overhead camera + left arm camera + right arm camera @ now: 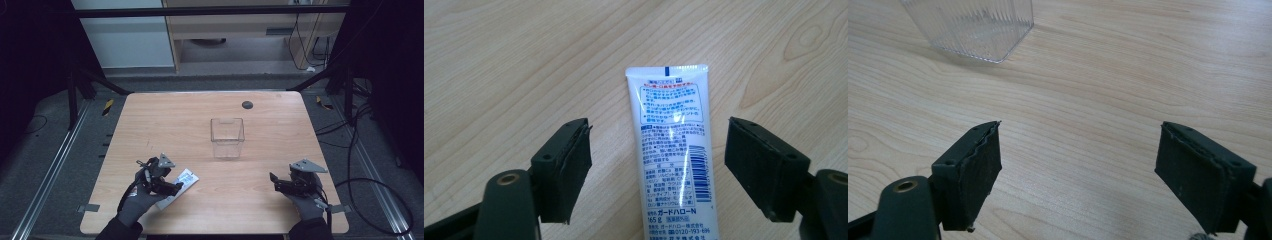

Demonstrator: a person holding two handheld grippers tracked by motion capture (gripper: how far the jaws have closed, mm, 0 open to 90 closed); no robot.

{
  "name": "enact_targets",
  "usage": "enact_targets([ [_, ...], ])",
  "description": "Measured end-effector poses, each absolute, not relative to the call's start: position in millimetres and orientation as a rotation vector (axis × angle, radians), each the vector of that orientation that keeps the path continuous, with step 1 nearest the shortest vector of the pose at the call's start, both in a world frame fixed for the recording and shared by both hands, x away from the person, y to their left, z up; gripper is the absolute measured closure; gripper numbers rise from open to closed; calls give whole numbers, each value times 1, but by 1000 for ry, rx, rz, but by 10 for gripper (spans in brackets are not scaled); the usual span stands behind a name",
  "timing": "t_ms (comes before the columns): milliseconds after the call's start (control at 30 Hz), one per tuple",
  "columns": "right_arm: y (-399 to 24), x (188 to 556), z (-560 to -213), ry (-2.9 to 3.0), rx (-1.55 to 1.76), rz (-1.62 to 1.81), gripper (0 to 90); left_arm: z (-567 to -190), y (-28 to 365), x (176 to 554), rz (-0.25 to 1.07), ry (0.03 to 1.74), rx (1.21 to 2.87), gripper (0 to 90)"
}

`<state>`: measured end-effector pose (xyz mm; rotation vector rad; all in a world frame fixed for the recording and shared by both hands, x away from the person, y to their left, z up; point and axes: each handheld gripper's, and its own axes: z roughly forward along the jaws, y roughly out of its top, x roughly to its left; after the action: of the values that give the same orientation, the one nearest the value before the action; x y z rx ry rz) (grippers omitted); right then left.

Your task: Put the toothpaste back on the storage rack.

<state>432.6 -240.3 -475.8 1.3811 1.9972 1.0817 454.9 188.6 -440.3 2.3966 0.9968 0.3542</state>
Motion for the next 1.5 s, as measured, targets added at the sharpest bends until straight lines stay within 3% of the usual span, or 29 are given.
enact_targets([
  [633, -240, 430, -477, 2009, 1382, 1076, 174, -447, 169, 469, 259, 970, 2529, 238],
  [1500, -238, 431, -477, 2022, 1381, 1079, 175, -470, 164, 477, 172, 991, 2595, 320],
])
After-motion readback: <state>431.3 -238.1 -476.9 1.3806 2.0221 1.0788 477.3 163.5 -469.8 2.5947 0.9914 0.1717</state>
